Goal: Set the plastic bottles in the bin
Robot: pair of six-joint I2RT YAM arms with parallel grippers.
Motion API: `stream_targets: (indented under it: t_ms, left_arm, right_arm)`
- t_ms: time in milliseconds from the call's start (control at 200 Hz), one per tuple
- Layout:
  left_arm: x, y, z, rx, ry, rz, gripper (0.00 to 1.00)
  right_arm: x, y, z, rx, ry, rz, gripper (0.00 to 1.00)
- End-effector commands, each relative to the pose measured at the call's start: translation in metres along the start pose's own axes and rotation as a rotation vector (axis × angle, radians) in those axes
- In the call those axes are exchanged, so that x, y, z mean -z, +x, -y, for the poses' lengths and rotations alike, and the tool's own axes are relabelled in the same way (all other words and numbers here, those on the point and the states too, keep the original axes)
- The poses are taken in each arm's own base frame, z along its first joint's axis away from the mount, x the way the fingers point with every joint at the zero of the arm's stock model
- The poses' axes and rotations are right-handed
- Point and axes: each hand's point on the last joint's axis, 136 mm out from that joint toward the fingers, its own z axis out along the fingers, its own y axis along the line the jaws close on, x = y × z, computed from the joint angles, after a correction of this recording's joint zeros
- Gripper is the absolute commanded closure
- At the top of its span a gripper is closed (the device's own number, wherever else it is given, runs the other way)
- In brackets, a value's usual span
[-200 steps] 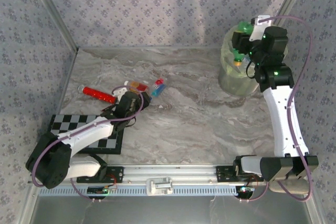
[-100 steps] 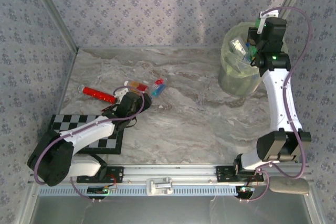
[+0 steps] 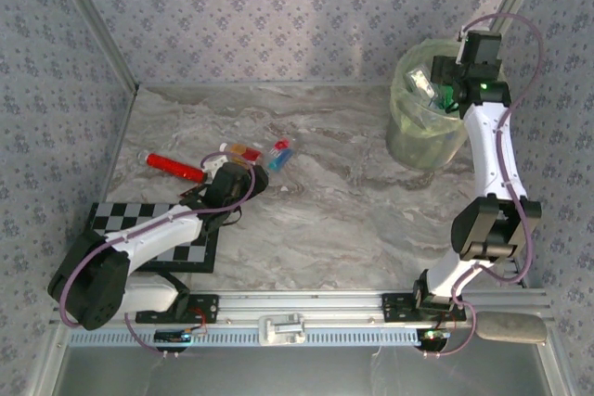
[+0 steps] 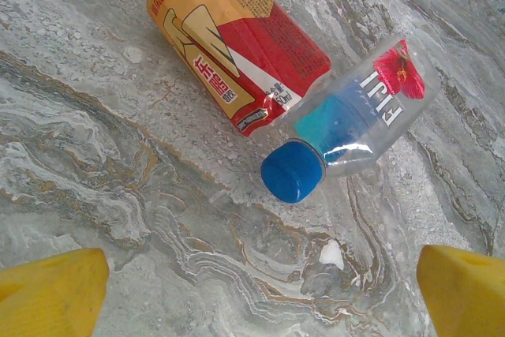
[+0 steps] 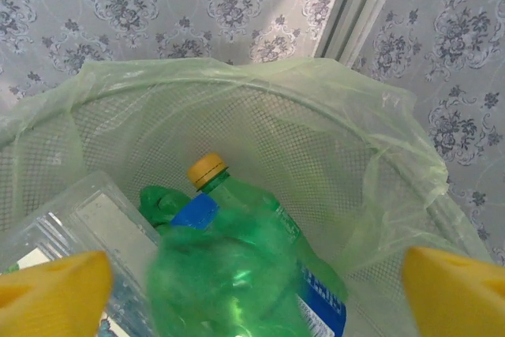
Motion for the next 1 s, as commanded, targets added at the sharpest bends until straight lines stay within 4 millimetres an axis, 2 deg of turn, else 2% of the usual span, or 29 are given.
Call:
stream_targets:
  t_ms: [0, 225, 410, 510, 640, 820, 994]
  left_arm:
    - [0.007, -0.012, 0.015, 0.008, 0.048, 0.017, 0.00]
    - [0.012, -0.014, 0.019, -0.021, 0.075, 0.023, 0.00]
    - [0.020, -0.022, 0.027, -0.085, 0.102, 0.047, 0.00]
    - [0.020, -0.026, 0.035, -0.128, 0.120, 0.046, 0.00]
    - [0.016, -0.028, 0.050, -0.179, 0.164, 0.021, 0.00]
    - [0.004, -0.026, 0.074, -0.318, 0.201, -0.048, 0.00]
    - [-0.012, -0.022, 0.094, -0.466, 0.209, -0.117, 0.00]
  right_arm:
    - [0.014, -0.020, 0.007, -0.033, 0.008, 0.038, 0.00]
    - [0.039, -0.035, 0.008, -0.077, -0.014, 0.084, 0.00]
    - [0.075, -0.045, -0.008, -0.181, -0.146, 0.181, 0.00]
    - [0.095, -0.046, -0.033, -0.255, -0.295, 0.227, 0.00]
    - [0.111, -0.032, -0.076, -0.312, -0.493, 0.224, 0.00]
    - [0.126, 0.006, -0.146, -0.291, -0.673, 0.185, 0.00]
    - [0.141, 0.041, -0.195, -0.227, -0.765, 0.117, 0.00]
